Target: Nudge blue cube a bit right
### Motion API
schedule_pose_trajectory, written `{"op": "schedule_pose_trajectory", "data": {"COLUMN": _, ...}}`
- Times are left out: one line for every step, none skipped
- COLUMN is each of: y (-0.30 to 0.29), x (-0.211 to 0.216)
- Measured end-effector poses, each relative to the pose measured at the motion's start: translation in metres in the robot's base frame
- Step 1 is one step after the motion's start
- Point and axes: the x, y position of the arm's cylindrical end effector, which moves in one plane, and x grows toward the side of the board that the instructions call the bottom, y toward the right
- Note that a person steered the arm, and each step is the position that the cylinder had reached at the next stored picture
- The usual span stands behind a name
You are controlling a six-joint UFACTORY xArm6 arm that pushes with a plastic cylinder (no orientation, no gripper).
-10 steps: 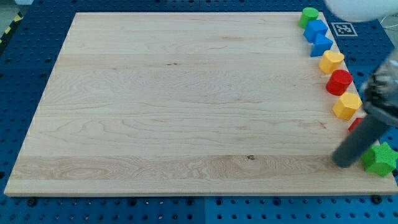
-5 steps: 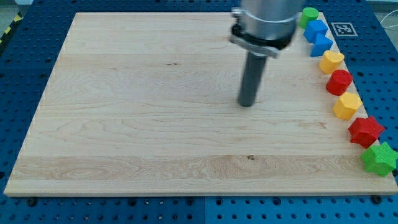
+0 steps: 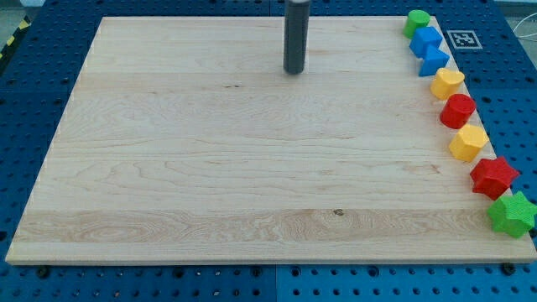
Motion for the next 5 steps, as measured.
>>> {"op": "schedule_pose_trajectory", "data": {"y": 0.077, "x": -0.038}}
{"op": "schedule_pose_trajectory", "data": {"y": 0.148, "x": -0.035}}
{"op": "schedule_pose_trajectory", "data": {"y": 0.189, "x": -0.021}}
{"op": "schedule_pose_trajectory", "data": {"y": 0.196, "x": -0.003}}
{"op": "schedule_pose_trajectory", "data": {"y": 0.182, "x": -0.001}}
